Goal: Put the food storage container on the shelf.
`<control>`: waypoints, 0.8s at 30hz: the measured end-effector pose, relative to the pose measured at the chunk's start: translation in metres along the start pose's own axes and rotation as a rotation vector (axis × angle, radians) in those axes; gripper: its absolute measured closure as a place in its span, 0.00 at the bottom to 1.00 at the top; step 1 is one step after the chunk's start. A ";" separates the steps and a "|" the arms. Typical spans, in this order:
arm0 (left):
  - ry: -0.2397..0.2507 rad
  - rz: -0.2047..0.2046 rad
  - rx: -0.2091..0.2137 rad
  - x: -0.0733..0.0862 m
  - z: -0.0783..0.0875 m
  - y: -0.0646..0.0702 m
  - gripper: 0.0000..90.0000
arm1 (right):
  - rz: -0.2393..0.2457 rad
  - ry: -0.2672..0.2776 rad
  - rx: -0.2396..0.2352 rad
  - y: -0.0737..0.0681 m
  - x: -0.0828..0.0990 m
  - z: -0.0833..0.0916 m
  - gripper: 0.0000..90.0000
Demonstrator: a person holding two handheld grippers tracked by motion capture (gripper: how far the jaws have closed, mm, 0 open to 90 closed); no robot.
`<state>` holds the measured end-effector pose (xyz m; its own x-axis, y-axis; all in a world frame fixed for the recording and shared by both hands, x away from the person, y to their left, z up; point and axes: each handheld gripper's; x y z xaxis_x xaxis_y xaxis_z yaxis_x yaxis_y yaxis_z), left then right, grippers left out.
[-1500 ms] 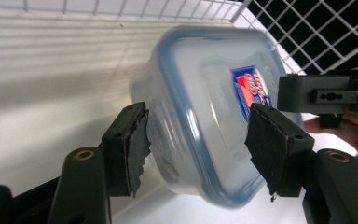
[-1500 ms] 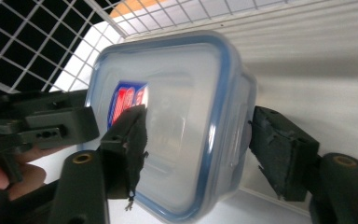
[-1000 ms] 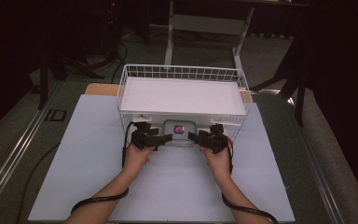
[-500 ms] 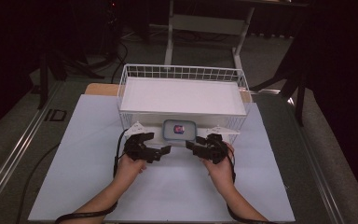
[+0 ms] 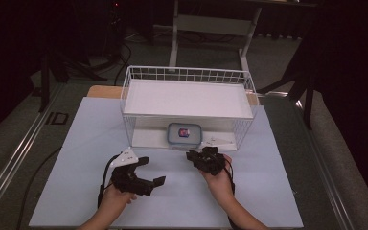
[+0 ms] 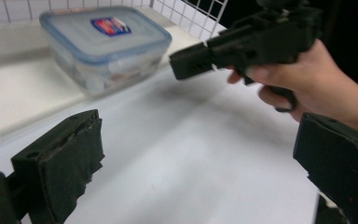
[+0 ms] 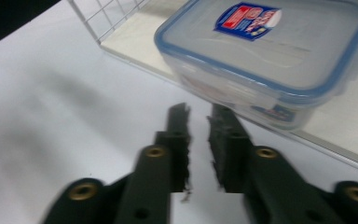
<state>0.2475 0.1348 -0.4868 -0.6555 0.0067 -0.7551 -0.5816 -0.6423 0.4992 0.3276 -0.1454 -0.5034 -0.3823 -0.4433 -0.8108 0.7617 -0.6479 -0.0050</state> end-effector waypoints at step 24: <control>-0.026 -0.051 -0.039 0.030 -0.010 -0.008 0.03 | 0.001 -0.030 0.033 0.012 -0.011 -0.041 1.00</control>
<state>0.2376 0.1319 -0.5175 -0.6380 0.0602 -0.7677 -0.5957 -0.6704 0.4425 0.3620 -0.1227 -0.5191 -0.3971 -0.4621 -0.7929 0.7446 -0.6673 0.0159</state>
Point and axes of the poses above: each handheld gripper's, and its own axes: z roughly backward along the jaws, x roughly out of its underside, y roughly to its right, and after that the axes turned 15 degrees about z, right-handed
